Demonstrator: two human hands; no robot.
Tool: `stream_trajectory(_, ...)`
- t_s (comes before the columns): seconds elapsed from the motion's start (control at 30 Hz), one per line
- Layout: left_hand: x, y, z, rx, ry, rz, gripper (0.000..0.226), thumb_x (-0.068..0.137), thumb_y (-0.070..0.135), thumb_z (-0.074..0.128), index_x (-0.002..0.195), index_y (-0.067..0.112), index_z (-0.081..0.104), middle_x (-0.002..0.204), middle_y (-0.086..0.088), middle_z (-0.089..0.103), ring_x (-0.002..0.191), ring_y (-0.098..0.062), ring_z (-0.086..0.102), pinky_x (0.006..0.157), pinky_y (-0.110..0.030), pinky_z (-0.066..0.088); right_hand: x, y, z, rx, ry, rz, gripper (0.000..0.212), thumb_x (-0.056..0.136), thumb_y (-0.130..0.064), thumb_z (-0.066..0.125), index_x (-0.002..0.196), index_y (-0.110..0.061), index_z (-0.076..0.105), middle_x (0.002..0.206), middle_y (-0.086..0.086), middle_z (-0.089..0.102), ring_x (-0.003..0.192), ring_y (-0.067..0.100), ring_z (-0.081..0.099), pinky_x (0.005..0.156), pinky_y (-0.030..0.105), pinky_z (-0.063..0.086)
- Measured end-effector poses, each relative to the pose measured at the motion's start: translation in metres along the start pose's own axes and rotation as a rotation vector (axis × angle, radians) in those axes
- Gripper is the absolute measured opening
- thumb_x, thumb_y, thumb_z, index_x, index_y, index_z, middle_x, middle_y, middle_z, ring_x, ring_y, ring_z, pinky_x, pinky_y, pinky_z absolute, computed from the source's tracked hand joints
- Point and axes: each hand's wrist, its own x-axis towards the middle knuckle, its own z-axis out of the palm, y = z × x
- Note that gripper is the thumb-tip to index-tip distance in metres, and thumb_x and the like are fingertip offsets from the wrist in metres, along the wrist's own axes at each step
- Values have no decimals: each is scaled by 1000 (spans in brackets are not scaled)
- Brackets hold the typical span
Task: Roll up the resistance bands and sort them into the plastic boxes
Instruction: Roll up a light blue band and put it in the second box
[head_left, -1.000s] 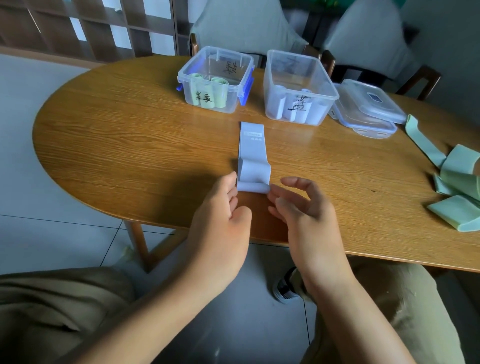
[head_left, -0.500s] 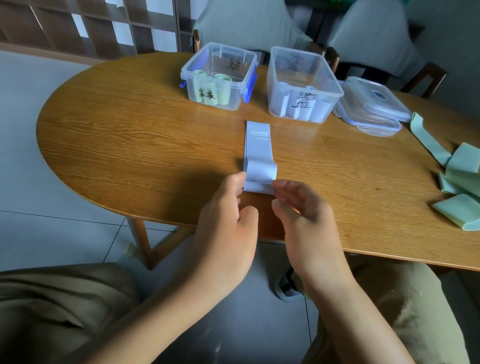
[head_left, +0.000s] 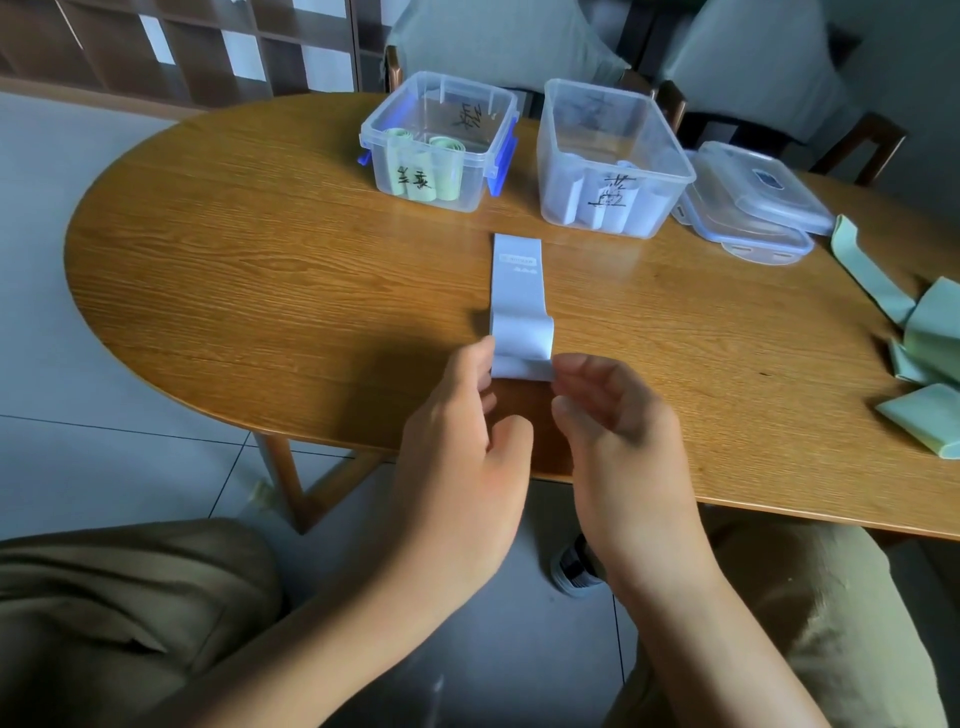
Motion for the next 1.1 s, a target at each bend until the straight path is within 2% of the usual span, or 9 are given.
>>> stream_trajectory(0.23,5,-1,-3,-63,-1,-4,60,78,21,42,136,23,56,132,7,63,120,3,57,103,-19,45,-3,3,0,-114,18,-68,26,97,-3,57,114,-20,67,106,-15,71,103,-7,64,89,10,48)
stream_trajectory(0.37,1,1,-3,68,-7,28,46,91,11,48,133,25,61,133,13,62,122,2,55,104,-20,44,-5,9,2,-394,53,-206,27,96,-7,58,115,-21,70,108,-11,70,101,3,65,89,23,51)
stream_trajectory(0.43,0,0,-3,135,8,70,46,90,13,47,132,21,63,136,13,60,126,-1,54,108,-28,44,-6,11,3,-475,68,-278,28,95,-3,58,113,-19,72,111,-11,68,98,3,62,87,19,49)
stream_trajectory(0.5,-1,-1,-2,176,16,88,46,89,13,46,132,19,63,139,13,58,127,-3,53,110,-29,42,-6,13,3,-513,77,-334,28,93,1,57,109,-16,73,111,-15,64,95,-2,56,85,7,43)
stream_trajectory(0.67,-1,-1,-1,322,15,151,56,81,26,35,127,14,64,140,8,57,131,-6,49,109,-17,33,-3,17,4,-575,72,-392,27,93,2,58,108,-14,73,115,-5,67,98,4,58,83,0,37)
stream_trajectory(0.73,0,-2,-1,396,21,196,63,82,33,28,127,9,65,140,1,58,132,-13,49,111,-20,31,-2,18,3,-592,69,-401,25,93,2,58,107,-14,72,114,-4,67,97,7,59,81,-1,35)
stream_trajectory(0.83,2,-5,-2,496,52,275,58,82,30,30,117,3,69,130,-9,65,122,-25,57,106,-22,31,0,19,2,-623,49,-411,22,94,-2,58,108,-16,70,111,-4,67,98,15,62,79,10,40)
stream_trajectory(0.93,6,-7,-5,548,52,318,51,83,25,33,109,2,70,122,-11,68,116,-27,59,101,-21,32,1,19,2,-667,33,-429,19,95,-6,58,107,-17,66,106,-4,67,101,20,58,82,26,44)
stream_trajectory(1.1,11,-6,-7,558,47,338,51,83,25,33,113,5,69,118,-8,70,114,-25,57,99,-23,34,4,22,0,-701,12,-440,23,96,-9,57,117,-17,62,109,-3,67,108,19,52,85,26,41)
